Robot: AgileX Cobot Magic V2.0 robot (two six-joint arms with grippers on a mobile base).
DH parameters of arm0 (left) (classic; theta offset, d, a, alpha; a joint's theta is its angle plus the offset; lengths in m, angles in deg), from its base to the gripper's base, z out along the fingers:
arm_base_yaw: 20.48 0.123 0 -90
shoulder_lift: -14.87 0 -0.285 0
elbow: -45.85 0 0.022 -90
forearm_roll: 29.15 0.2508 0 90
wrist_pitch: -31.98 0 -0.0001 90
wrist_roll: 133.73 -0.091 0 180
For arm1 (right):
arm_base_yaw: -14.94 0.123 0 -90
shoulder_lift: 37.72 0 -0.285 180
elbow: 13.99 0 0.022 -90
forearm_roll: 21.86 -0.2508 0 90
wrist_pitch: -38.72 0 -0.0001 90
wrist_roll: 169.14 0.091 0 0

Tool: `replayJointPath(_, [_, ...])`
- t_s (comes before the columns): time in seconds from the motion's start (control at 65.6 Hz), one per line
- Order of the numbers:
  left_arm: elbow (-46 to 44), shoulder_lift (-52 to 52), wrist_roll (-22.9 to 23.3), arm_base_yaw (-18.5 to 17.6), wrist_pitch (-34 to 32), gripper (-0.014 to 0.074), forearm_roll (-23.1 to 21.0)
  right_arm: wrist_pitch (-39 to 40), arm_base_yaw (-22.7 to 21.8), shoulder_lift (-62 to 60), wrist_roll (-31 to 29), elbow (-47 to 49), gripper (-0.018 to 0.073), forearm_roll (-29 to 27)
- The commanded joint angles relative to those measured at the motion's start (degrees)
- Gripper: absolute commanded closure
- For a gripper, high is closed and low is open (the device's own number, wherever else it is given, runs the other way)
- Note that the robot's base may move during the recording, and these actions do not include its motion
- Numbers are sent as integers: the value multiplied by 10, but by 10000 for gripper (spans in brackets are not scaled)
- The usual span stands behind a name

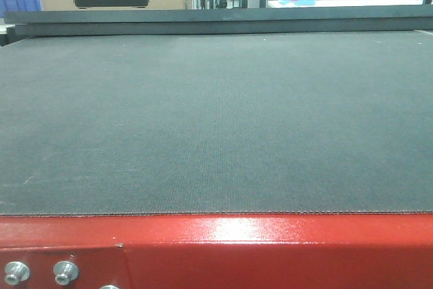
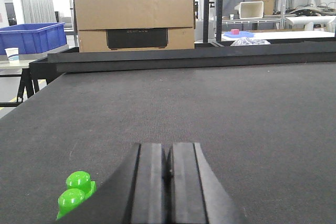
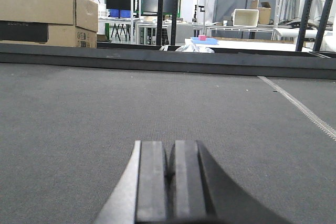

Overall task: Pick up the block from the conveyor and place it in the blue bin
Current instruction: 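Lower both grippers toward the green and blue blocks on the belt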

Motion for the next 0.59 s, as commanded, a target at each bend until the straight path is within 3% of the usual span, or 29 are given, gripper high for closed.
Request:
replayJointPath(0.0, [-1, -2, 0, 2, -11, 707, -3, 9, -2, -2, -1, 0, 720, 4])
replayJointPath(0.579, [-1, -2, 0, 2, -11, 707, -3, 9, -2, -2, -1, 0, 720, 4])
